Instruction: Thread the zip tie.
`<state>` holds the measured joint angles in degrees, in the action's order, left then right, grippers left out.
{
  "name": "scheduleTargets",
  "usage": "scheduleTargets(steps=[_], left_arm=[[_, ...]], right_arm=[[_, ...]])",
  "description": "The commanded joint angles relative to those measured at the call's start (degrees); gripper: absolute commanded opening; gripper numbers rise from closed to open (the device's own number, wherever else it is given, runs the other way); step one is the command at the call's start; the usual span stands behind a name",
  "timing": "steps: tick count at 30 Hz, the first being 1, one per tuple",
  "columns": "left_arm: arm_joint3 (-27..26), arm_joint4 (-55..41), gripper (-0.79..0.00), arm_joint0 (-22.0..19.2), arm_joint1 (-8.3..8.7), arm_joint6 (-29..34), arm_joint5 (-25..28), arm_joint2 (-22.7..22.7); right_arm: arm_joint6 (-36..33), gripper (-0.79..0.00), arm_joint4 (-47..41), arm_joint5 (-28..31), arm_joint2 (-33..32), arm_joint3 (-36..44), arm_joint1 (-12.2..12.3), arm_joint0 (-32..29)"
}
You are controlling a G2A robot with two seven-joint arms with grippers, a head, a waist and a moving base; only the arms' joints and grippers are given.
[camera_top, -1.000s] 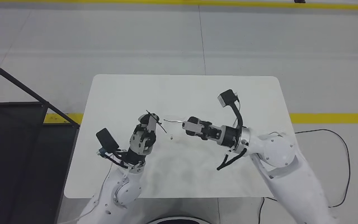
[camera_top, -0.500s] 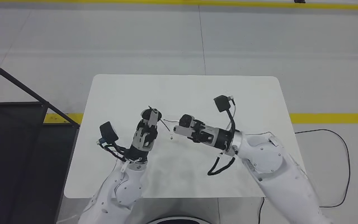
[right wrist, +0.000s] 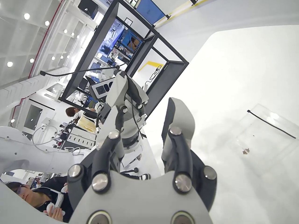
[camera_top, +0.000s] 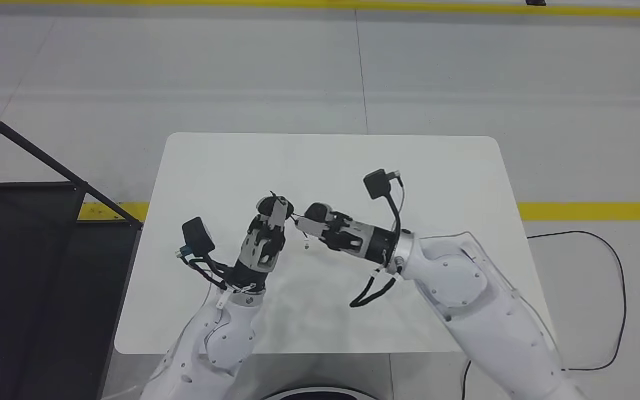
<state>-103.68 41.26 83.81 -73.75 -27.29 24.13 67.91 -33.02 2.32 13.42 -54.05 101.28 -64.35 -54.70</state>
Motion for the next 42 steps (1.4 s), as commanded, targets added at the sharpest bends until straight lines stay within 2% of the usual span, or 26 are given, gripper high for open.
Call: scheduleTargets(steps=[1, 3, 16, 20, 24, 31, 39, 41, 42], left_arm=[[0.0, -0.1, -0.785, 0.0, -0.07, 0.2, 0.0, 0.0], [0.0, -0.4, -0.785, 0.0, -0.15, 0.4, 0.0, 0.1], [0.0, -2.9, -0.785, 0.1, -0.53, 2.1, 0.9, 1.0], [-0.1, -3.1, -0.785, 0.2, -0.62, 2.6, 1.0, 1.3], [-0.2, -3.1, -0.785, 0.2, -0.76, 2.7, 1.0, 1.4], [-0.1, -3.0, -0.785, 0.2, -0.99, 3.0, 1.1, 1.4], [-0.1, -3.0, -0.785, 0.3, -1.25, 3.1, 0.9, 1.6], [-0.2, -3.1, -0.683, 0.3, -1.31, 3.2, 0.8, 1.7], [-0.3, -3.2, -0.668, 0.3, -1.33, 3.2, 0.8, 1.7]], right_arm=[[-0.2, -0.474, 0.2, 0.1, 0.0, 0.1, -0.1, -0.1], [-0.4, -0.502, 0.5, 0.2, -0.1, 0.2, -0.1, -0.2], [-1.8, -0.523, 1.0, -0.4, 0.0, 0.2, -0.7, -0.3], [-2.1, -0.573, 1.0, -0.3, -0.1, 0.1, -0.9, -0.3], [-2.2, -0.677, 0.9, -0.2, -0.2, 0.0, -1.0, -0.3], [-2.6, -0.767, 1.1, 0.1, -0.5, 0.1, -1.2, -0.5], [-3.3, -0.785, 0.8, 0.8, -1.2, 0.4, -1.4, -1.1], [-3.6, -0.785, 0.5, 1.1, -1.5, 0.5, -1.4, -1.3], [-3.8, -0.785, 0.3, 1.3, -1.6, 0.5, -1.4, -1.4]])
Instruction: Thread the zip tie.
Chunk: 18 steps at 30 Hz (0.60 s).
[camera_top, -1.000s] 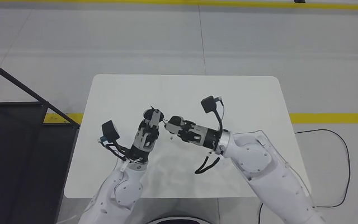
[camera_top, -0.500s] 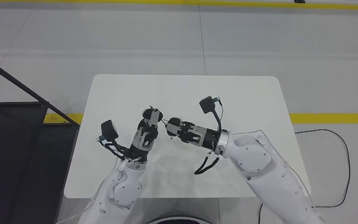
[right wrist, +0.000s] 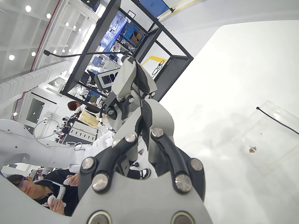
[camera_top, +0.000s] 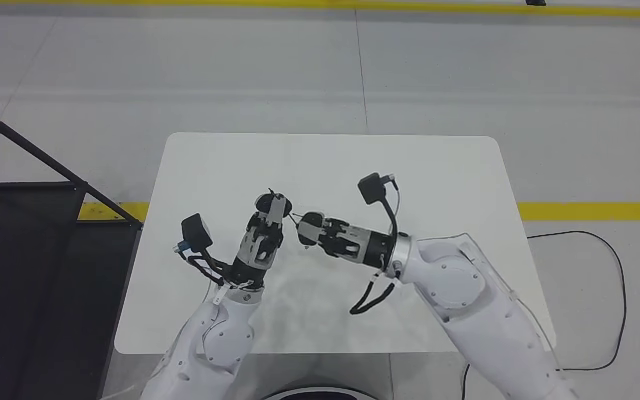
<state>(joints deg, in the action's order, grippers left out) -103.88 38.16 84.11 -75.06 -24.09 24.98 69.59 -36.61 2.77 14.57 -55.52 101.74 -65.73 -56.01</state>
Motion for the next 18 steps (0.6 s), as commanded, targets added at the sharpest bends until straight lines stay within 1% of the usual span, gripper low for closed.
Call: scheduleTargets(steps=[1, 2, 3, 4, 5, 6, 7, 13, 18], left_arm=[[-0.1, -0.1, -0.594, 0.1, -0.05, 0.1, 0.0, 0.1], [-0.1, -0.1, -0.520, 0.1, -0.06, 0.2, 0.0, 0.2], [-0.2, -0.1, -0.422, 0.2, -0.08, 0.2, 0.1, 0.3], [-0.3, -0.1, -0.274, 0.3, -0.10, 0.3, 0.0, 0.4], [-0.4, -0.1, -0.194, 0.4, -0.11, 0.3, 0.0, 0.5], [-0.5, 0.1, -0.031, 0.5, -0.11, 0.4, 0.1, 0.6], [-0.7, 0.5, 0.000, 0.7, -0.08, 0.5, 0.3, 0.8], [-0.9, 0.9, 0.000, 2.2, 0.24, 1.0, 2.8, 3.2], [-0.3, -0.4, 0.000, 3.6, 0.75, 3.0, 6.5, 6.4]], right_arm=[[-0.3, -0.785, -0.4, 0.2, -0.3, 0.0, 0.0, -0.2], [-0.5, -0.785, -0.6, 0.4, -0.4, 0.1, 0.0, -0.2], [-0.6, -0.785, -0.7, 0.5, -0.6, 0.1, 0.0, -0.3], [-0.7, -0.785, -0.9, 0.7, -0.7, 0.2, 0.0, -0.4], [-0.8, -0.785, -1.0, 0.8, -0.9, 0.2, 0.0, -0.5], [-0.9, -0.785, -1.2, 0.9, -1.1, 0.2, 0.0, -0.6], [-0.9, -0.785, -1.3, 1.1, -1.3, 0.3, 0.0, -0.7], [-1.6, -0.785, -4.0, 2.5, -3.0, 0.6, 0.1, -1.6], [-4.6, -0.785, -8.7, 3.7, -4.7, 0.3, 0.3, -1.9]])
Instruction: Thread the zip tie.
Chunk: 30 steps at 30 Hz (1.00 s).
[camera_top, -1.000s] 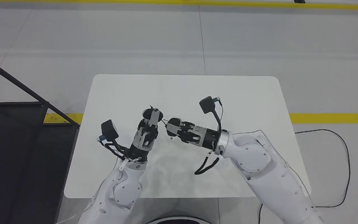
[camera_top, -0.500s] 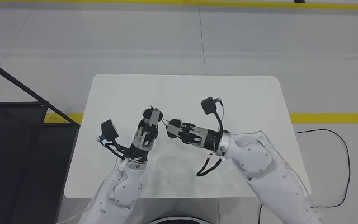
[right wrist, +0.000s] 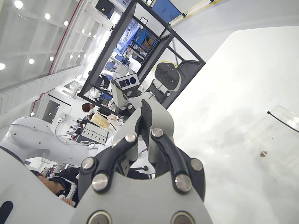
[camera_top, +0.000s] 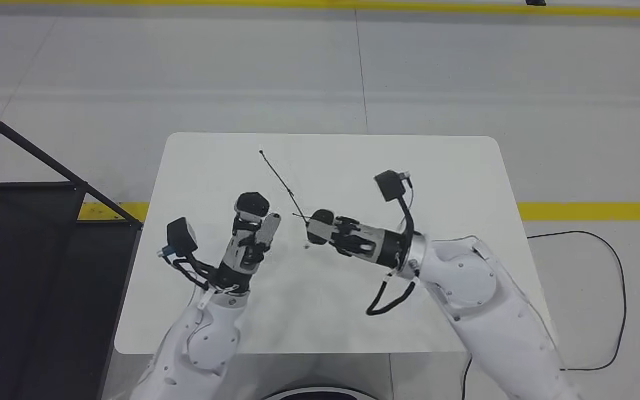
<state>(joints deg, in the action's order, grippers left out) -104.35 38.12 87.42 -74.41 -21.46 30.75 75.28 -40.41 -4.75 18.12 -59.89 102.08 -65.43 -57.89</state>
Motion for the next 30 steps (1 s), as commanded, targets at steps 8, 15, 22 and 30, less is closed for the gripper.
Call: scheduleTargets(steps=[8, 15, 22, 30], left_arm=[[1.0, -10.6, 0.000, 2.1, 0.96, 7.0, 6.6, 5.4], [0.0, -30.3, 0.000, 1.1, 2.16, 25.6, 6.1, 7.3], [-0.3, -41.7, 0.000, -1.0, 3.51, 45.8, 0.4, 7.7], [-0.3, -41.7, 0.000, -1.0, 3.51, 45.8, 0.4, 7.7]], right_arm=[[-10.6, -0.785, -13.9, 0.4, -2.8, -2.0, 0.4, 0.9], [-24.4, -0.785, -27.8, -0.6, -3.5, -6.2, 0.5, 3.9], [-31.5, -0.785, -32.7, -2.6, -3.0, -9.4, 0.4, 6.5], [-31.5, -0.785, -32.7, -2.6, -3.0, -9.4, 0.4, 6.5]])
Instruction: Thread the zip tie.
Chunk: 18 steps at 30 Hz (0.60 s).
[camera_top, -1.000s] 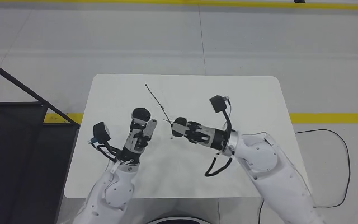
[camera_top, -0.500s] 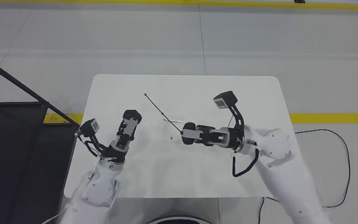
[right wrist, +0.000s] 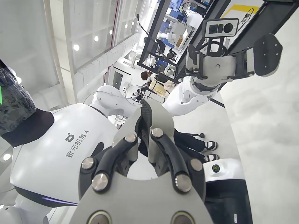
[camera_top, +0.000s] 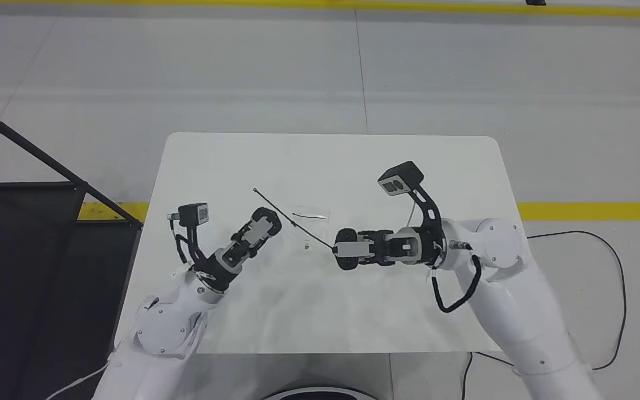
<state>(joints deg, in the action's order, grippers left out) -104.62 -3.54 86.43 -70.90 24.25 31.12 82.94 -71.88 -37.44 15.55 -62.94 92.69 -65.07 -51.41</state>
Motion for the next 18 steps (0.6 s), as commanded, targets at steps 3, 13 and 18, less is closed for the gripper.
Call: scheduleTargets(steps=[3, 13, 18], left_arm=[[-0.1, 0.0, 0.000, 0.0, -0.01, -0.1, 0.0, 0.0], [0.1, 24.6, 0.000, 1.9, -2.06, -31.0, 12.4, 0.3], [2.0, 51.7, 0.000, 1.5, -4.35, -59.0, 8.9, -3.8]], right_arm=[[0.7, -0.785, 0.2, -0.1, 0.0, 0.3, 0.0, -0.3], [1.7, -0.785, -3.0, -1.0, 0.0, 1.3, -0.2, -1.4], [1.2, -0.785, -4.3, -1.6, 0.4, 0.5, -0.4, -0.9]])
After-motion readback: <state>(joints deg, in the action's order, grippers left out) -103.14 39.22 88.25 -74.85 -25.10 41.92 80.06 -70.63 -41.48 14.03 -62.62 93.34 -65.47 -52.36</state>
